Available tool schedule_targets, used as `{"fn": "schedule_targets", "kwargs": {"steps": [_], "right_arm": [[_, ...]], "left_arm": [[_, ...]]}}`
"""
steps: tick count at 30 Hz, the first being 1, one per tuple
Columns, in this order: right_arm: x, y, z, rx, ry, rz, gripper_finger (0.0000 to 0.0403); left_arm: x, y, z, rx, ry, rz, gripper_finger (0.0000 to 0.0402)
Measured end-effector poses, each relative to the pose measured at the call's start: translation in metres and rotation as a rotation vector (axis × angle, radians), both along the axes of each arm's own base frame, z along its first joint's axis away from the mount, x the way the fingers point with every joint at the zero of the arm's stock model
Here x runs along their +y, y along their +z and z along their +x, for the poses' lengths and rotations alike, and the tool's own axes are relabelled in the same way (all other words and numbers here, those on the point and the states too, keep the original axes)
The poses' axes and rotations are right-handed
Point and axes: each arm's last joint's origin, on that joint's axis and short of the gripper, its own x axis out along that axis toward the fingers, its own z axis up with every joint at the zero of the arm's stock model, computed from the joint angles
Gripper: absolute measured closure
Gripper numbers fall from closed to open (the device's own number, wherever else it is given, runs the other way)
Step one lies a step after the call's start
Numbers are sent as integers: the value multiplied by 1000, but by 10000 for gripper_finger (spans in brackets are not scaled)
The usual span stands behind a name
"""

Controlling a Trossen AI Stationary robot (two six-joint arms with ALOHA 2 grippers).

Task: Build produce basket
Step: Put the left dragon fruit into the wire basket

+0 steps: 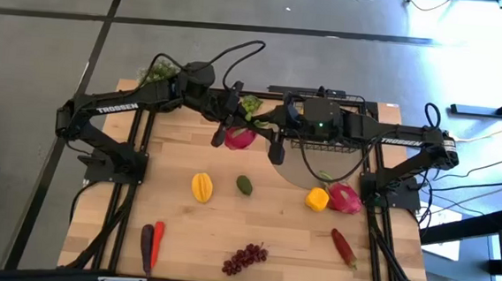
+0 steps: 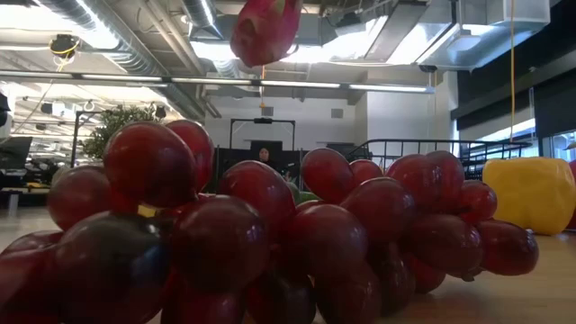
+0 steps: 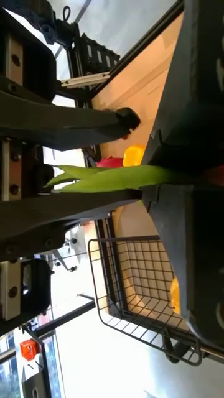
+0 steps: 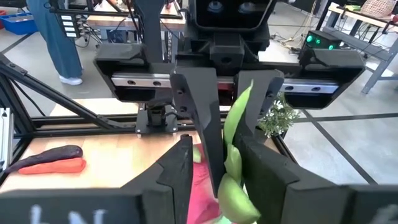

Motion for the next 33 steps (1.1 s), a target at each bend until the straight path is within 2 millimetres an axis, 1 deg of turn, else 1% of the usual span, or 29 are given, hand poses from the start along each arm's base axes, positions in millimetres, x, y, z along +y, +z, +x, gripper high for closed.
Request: {"fn": "schedule_targets", "kwargs": {"steps": [4, 11, 15, 20, 28, 33], "right_arm": [[0, 0, 0, 1, -2, 1, 295], [0, 0, 0, 2, -4, -1, 338], [0, 0, 0, 1, -6, 1, 344], [0, 3, -3, -11, -6, 11, 327], [4, 12, -12, -40, -3, 46, 269], [7, 9, -21, 32, 7, 46, 254]], "left_arm": [[0, 0, 0, 0, -1, 0, 401], [0, 0, 0, 0, -3, -1, 401], [0, 0, 0, 0, -3, -1, 401], [0, 0, 0, -1, -1, -3, 401], [1, -1, 0, 14, 35, 0, 401], [1, -1, 0, 13, 41, 2, 401]]}}
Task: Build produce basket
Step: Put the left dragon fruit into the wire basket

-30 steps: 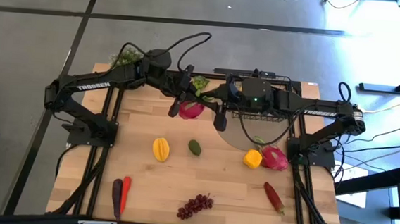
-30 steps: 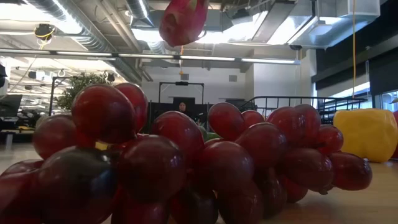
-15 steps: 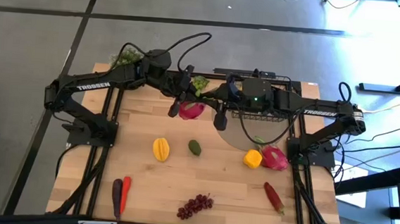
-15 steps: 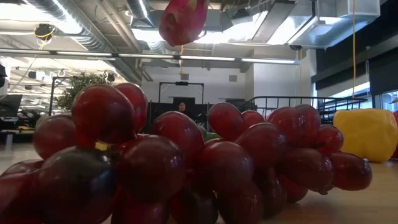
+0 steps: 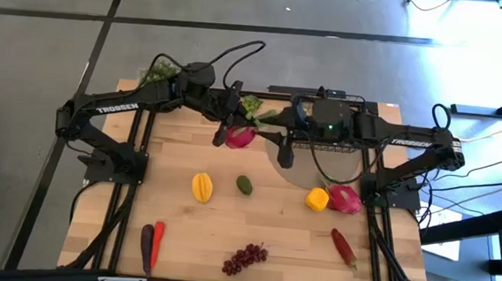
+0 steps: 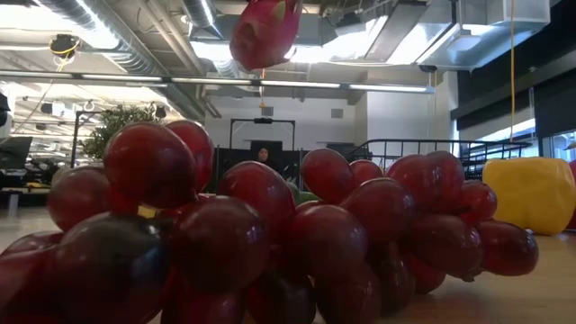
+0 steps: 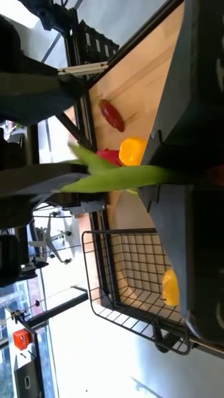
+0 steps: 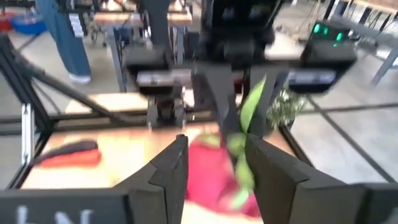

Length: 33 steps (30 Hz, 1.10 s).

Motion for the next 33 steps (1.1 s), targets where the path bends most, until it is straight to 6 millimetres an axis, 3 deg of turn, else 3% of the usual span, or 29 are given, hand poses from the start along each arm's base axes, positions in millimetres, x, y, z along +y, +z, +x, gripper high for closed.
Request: {"fn": "schedule_targets", "kwargs": {"steps": [8, 33], "right_arm": [[0, -2, -10, 70, -11, 31, 257], [-5, -14, 10, 54, -35, 50, 257]], "left_arm": [[1, 7, -5, -36, 13, -5, 401], [-8, 16, -5, -106, -46, -49, 401]]}}
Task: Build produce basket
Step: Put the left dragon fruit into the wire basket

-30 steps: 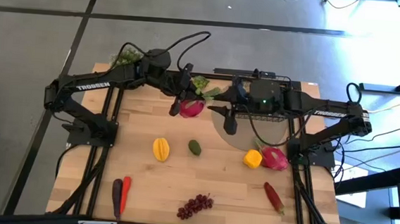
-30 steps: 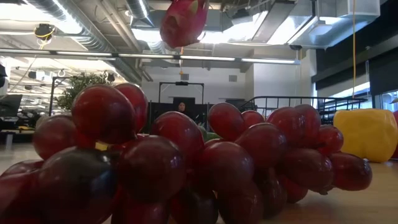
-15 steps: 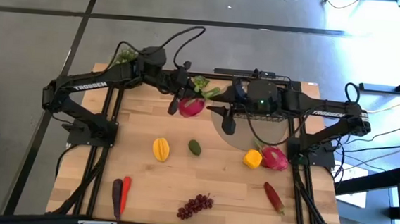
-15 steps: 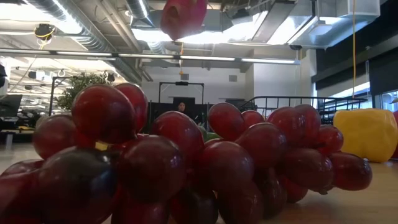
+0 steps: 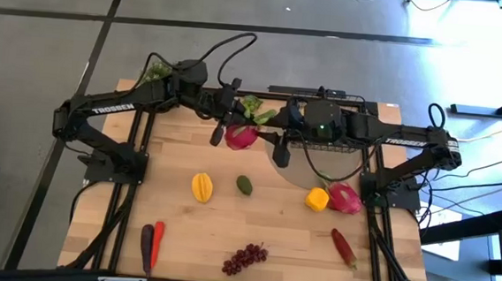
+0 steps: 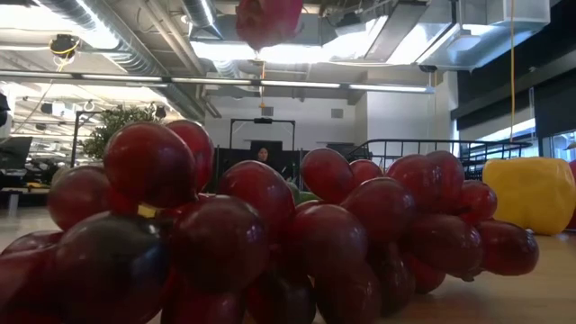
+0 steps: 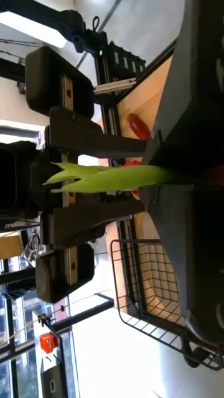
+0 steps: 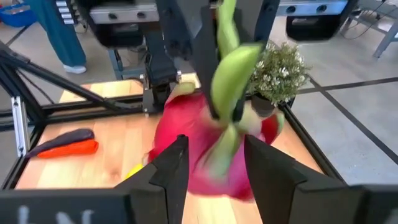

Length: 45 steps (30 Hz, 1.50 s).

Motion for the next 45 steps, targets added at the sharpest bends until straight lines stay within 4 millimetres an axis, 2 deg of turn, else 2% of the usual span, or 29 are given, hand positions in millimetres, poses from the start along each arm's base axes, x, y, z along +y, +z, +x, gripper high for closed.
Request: {"fn": "schedule_targets", "kwargs": {"steps": [11, 28, 32, 42, 45], "right_arm": [[-7, -5, 10, -17, -17, -4, 257], [-8, -1, 12, -63, 14, -21, 262], [-8, -1, 13, -70, 13, -16, 287], [-8, 0, 13, -76, 19, -15, 383], [-8, 0, 13, -76, 19, -16, 397]], "left_arm": [[-5, 0, 1, 3, -10, -4, 401], [-5, 1, 1, -10, -21, -2, 401], [-5, 1, 1, -10, -25, -2, 401], [-5, 1, 1, -11, -31, -3, 401], [-5, 1, 1, -10, -30, -3, 401]]}}
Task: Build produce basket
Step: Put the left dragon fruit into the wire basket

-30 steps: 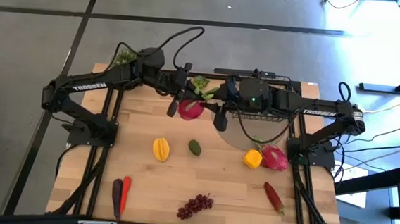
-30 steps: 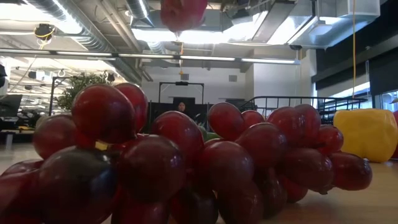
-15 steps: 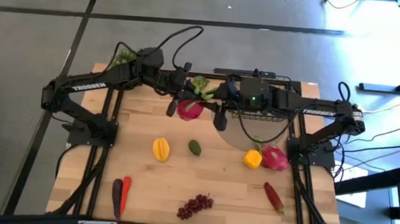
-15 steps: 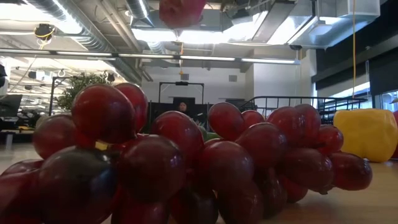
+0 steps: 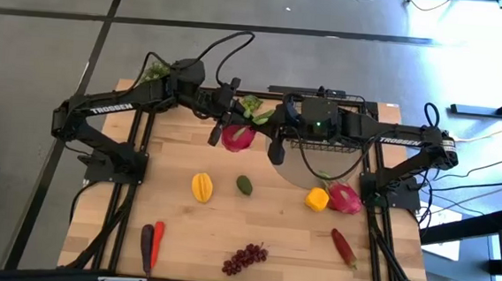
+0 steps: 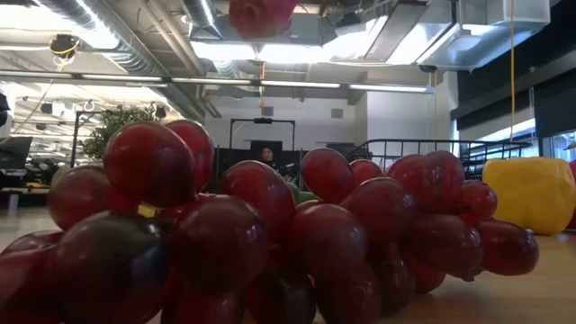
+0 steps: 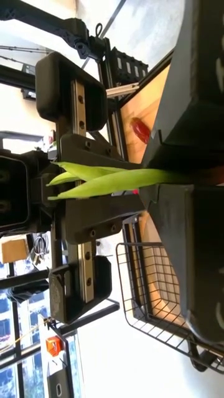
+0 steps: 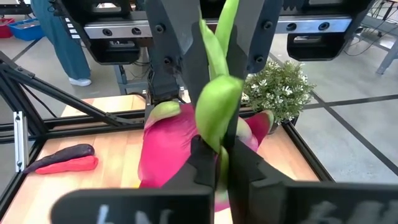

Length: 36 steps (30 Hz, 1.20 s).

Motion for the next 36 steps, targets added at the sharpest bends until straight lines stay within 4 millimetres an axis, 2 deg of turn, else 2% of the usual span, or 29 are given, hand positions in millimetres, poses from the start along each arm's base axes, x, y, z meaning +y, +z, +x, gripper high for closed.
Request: {"fn": "schedule_targets", "kwargs": {"steps": [6, 17, 27, 36], "right_arm": [[0, 0, 0, 1, -1, -1, 400], [-1, -2, 0, 14, -5, -5, 402], [-1, -4, 0, 40, -15, -30, 402], [-1, -4, -2, 53, -2, -27, 402]], "left_arm": [[0, 0, 0, 2, 16, 2, 387], [1, -1, 2, 12, 67, -18, 307], [1, 2, -13, 55, 233, 30, 307], [-2, 12, -28, 37, 260, 33, 307]]}}
